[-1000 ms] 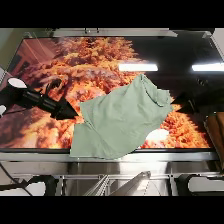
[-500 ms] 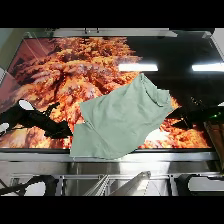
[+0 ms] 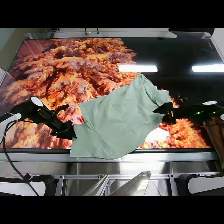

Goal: Fold the shirts.

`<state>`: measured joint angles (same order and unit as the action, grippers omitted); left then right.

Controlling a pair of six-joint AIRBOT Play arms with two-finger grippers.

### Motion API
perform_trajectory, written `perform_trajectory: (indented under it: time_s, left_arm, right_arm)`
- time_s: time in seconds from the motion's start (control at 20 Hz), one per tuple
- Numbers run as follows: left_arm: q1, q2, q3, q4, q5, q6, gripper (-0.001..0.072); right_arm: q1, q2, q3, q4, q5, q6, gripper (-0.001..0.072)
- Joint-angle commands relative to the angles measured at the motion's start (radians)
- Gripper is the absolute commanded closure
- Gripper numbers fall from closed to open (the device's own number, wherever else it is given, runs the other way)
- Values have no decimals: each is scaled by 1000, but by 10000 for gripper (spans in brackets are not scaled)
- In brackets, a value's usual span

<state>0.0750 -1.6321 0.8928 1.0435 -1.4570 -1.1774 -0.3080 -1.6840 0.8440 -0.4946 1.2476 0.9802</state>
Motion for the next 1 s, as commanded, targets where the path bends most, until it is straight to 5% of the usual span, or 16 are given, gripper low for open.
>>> perform_trajectory:
  time_s: [0.0, 0.05, 0.1, 0.25, 0.35, 0.6, 0.75, 0.95]
  left_arm:
    - [-57, -42, 45, -72, 186, 11, 409]
    - [-63, -44, 52, -93, 185, 17, 493]
    - [-68, -43, 62, -119, 179, 41, 690]
    - [-65, -41, 104, -201, 121, 73, 692]
    - [-56, -12, 115, -325, 52, 117, 692]
    - [-1, 249, 116, -868, -200, 190, 693]
    - [43, 477, 202, -1234, -251, 162, 694]
    - [190, 747, 501, -1536, -40, 162, 693]
  right_arm:
    - [59, -21, 1, 115, -8, -69, 229]
    - [59, -21, 3, 115, 10, -88, 414]
    - [56, -21, 4, 115, 34, -91, 460]
    - [40, -16, 5, 117, 150, -92, 465]
    - [33, 10, 5, 145, 280, -130, 689]
    - [34, 235, 31, 545, 599, -154, 688]
    - [35, 475, 161, 756, 589, -116, 688]
    - [34, 741, 502, 824, 337, -75, 688]
